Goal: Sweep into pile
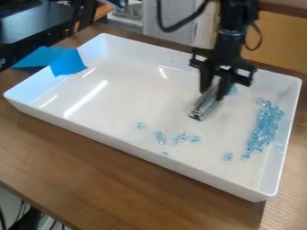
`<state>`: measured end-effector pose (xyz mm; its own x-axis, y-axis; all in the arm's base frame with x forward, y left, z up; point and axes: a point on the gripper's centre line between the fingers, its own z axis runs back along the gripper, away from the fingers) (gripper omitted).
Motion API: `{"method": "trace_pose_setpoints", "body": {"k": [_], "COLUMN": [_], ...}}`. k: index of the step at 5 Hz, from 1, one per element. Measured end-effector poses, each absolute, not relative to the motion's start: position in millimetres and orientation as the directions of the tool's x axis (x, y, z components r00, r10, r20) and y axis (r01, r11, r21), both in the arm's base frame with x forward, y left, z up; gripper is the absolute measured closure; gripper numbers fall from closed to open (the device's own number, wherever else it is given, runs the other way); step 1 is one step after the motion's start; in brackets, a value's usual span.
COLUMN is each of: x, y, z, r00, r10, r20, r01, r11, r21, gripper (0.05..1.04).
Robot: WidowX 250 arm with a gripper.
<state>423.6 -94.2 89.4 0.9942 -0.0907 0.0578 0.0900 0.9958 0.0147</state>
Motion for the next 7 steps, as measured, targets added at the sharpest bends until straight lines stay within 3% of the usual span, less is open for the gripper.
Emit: {"method": "trace_pose_setpoints", "body": {"k": [2,3,4,6,7], "x": [418.8,426.6,424.1,410.6,402.2], "y": [-144.5,-145.6,-132.0,-34.0,-7.5], "z": [93.7,93.7,97.1,144.5,145.6], "r00": [0.988,0.984,0.964,0.967,0.970], "r10": [-0.148,-0.146,-0.199,-0.073,-0.064], "r20": [0.039,0.104,0.175,0.242,0.236], "r01": [0.149,0.149,0.201,0.098,0.086], "r11": [0.988,0.989,0.980,0.991,0.993], "r21": [-0.027,-0.020,0.004,-0.096,-0.086], "gripper": [0.730,0.730,0.729,0.730,0.730]}}
